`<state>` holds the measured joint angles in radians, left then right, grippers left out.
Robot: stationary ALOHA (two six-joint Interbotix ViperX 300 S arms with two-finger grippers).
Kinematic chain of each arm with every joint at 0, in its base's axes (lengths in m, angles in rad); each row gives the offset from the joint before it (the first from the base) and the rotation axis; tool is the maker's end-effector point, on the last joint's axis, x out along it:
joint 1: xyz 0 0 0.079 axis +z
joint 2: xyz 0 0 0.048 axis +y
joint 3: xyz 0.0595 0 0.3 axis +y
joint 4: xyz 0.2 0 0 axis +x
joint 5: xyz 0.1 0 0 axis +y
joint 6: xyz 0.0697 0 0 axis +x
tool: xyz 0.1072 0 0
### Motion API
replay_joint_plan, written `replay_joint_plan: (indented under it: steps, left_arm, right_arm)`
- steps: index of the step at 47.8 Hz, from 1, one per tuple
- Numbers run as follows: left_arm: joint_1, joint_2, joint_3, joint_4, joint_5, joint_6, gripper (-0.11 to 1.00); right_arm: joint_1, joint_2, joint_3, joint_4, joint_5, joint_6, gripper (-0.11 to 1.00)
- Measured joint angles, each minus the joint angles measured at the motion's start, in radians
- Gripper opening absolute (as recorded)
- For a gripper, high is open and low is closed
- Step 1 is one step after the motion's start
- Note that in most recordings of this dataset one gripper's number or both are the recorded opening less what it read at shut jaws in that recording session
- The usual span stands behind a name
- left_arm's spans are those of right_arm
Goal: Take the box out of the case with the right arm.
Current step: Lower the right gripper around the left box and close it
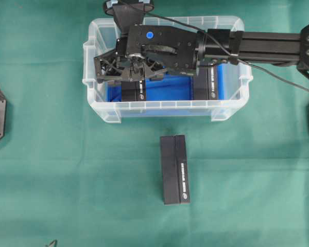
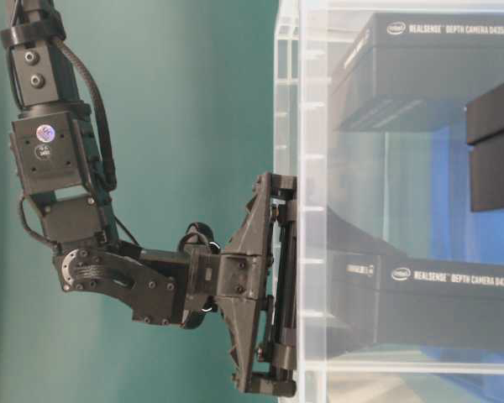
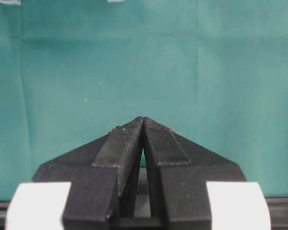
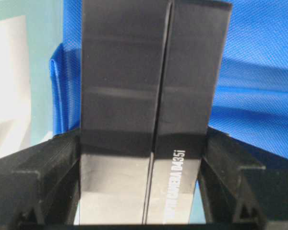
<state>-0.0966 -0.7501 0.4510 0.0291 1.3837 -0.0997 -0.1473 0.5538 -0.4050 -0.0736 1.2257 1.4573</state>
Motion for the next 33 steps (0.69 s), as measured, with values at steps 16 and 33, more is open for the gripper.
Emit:
replay_joint_plan:
  steps: [16,33]
  left_arm:
    - [0.0,0.002,0.0,0.0,0.0,0.0,0.0]
    - [0.0,0.0,0.002,0.0,-0.002,0.002,0.0]
  right_arm:
    - [0.0,0.0,-0.009,0.0,0.006,0.0,0.68]
    - [0.002,0.0,-0.086,-0.008,0.138,0.003,0.68]
